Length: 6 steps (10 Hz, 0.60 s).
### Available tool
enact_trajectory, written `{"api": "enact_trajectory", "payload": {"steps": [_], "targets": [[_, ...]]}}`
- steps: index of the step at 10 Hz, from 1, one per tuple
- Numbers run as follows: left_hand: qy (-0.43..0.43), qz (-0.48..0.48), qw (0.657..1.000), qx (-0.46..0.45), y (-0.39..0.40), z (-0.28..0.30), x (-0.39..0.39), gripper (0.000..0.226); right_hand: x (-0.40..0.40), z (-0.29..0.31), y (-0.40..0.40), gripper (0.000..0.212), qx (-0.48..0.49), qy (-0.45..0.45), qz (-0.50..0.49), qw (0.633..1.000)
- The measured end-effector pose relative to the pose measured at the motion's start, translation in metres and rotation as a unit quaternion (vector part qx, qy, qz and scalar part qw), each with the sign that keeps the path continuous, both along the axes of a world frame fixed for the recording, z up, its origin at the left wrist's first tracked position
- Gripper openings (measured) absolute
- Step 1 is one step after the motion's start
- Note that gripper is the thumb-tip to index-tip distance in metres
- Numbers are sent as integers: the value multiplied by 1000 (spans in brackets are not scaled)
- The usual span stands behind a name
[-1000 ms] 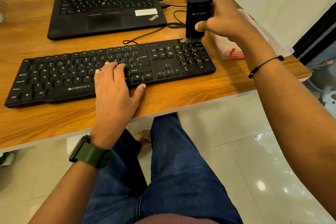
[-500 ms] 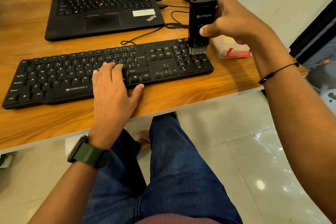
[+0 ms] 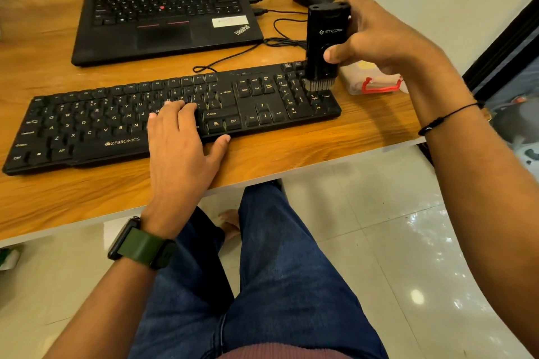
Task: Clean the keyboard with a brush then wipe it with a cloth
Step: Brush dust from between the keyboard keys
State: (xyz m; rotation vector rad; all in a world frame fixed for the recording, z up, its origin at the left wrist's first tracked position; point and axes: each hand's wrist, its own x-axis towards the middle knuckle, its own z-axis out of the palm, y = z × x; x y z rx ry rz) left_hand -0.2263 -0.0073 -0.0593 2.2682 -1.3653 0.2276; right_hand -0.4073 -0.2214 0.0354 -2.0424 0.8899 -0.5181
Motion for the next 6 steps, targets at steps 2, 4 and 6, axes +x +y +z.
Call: {"api": "enact_trajectory", "payload": {"steps": [2,4,6], "targets": [[-4,-2,1000,0,0,-1,0,65,6,-7,-7,55,-33,-76,-50,995],[-6,-2,1000,-1,1,-1,1,65,10,-14,0,60,-53,-19,-36,998],[-9,-3,1000,2,0,-1,2,65,-9,1,5,55,-16,-2,9,1000]]}}
